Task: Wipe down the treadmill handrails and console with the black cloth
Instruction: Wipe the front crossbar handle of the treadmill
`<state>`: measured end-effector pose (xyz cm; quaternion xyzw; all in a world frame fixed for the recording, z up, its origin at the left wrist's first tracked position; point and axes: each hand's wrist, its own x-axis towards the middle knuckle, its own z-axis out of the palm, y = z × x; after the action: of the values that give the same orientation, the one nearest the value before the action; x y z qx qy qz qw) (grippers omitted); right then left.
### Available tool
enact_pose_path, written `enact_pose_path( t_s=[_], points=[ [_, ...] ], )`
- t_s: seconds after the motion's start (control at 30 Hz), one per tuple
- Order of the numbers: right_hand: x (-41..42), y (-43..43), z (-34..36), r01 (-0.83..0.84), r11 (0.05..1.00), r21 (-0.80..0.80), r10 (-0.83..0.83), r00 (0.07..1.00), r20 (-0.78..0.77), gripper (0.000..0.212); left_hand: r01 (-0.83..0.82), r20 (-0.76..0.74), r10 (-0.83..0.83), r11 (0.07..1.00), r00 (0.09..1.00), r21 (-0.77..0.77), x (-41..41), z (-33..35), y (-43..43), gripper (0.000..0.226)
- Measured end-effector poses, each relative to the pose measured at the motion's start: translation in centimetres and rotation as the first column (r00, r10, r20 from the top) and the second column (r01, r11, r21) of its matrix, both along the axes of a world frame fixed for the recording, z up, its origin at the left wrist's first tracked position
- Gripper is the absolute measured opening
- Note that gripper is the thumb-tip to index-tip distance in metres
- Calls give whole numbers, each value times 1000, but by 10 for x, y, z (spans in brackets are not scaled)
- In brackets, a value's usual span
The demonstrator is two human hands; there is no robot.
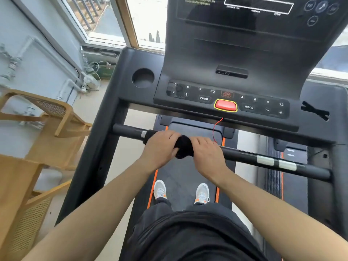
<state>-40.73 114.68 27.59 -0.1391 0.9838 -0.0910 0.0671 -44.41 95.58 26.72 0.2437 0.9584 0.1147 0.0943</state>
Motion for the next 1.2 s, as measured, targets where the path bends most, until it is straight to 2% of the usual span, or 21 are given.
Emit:
enact_pose_path(
  t_s=[0.13, 0.27, 0.33, 0.4, 0.47, 0.5, 0.53, 0.6, 0.67, 0.7, 0.77, 0.8, 0.87, 0.93, 0.97, 1.03, 1.07, 1.13, 1.2],
  points=[
    [-10, 16, 4, 49, 980, -195, -40, 998, 50, 38, 92, 1, -92, 996, 996, 20, -17, -5, -6, 50],
    [-9, 19, 7, 116, 951, -288, -97, 992, 80, 27, 113, 49, -115, 993, 992, 35, -26, -4, -7, 47],
    [-16, 19, 14, 223, 887, -404, -185, 974, 132, 24, 114, 14, -115, 992, 993, 44, -26, -7, -8, 47],
    [-28, 16, 28, 342, 771, -537, -263, 939, 222, 22, 64, 31, -67, 994, 997, 88, -25, -9, -10, 49],
    [-48, 15, 43, 410, 691, -595, -284, 911, 298, 21, -33, 94, 20, 989, 995, 144, -28, -11, -11, 48],
    [-59, 16, 49, 420, 682, -598, -283, 906, 313, 21, -72, 111, 56, 985, 992, 155, -30, -12, -11, 46],
    [-71, 19, 53, 398, 706, -586, -273, 916, 294, 20, -101, 111, 85, 984, 990, 147, -33, -13, -11, 43],
    [-94, 22, 57, 264, 834, -484, -199, 963, 182, 19, -135, 52, 131, 988, 990, 76, -37, -14, -17, 39],
    [-109, 19, 53, 17, 972, -234, -21, 1000, -13, 19, -167, -59, 164, 985, 985, -38, -37, -16, -25, 40],
    [-112, 16, 48, -123, 989, -86, 112, 986, -122, 16, -175, -108, 166, 981, 980, -88, -37, -17, -29, 39],
    [-110, 7, 41, -278, 943, 181, 316, 920, -233, 10, -206, -162, 187, 972, 969, -114, -37, -17, -30, 40],
    [-105, 1, 38, -288, 923, 255, 352, 900, -256, 13, -211, -182, 194, 974, 964, -78, -38, -16, -28, 41],
    [-86, -10, 31, -246, 942, 227, 306, 908, -287, 17, -120, -195, 124, 992, 973, 34, -38, -13, -24, 45],
    [-59, -18, 20, -210, 974, 91, 223, 956, -189, 27, 14, -97, -9, 998, 995, 53, -35, -10, -21, 52],
    [-46, -19, 13, -180, 982, 55, 183, 981, -60, 39, 61, -33, -61, 998, 998, 1, -33, -9, -20, 53],
    [-27, -18, 2, -155, 981, 120, 127, 968, 215, 64, 121, 27, -118, 983, 993, -135, -33, -11, -20, 48],
    [-25, -17, -3, -134, 978, 161, 90, 962, 258, 64, 126, 39, -121, 975, 992, -182, -35, -12, -18, 44],
    [-38, -18, -6, -32, 982, 184, -23, 958, 287, 44, 121, 75, -105, 955, 992, -272, -42, -9, -13, 38],
    [-62, -19, -4, -25, 980, 199, -68, 893, 445, 32, 154, 171, -100, 926, 980, -345, -53, -5, -6, 36]
  ],
)
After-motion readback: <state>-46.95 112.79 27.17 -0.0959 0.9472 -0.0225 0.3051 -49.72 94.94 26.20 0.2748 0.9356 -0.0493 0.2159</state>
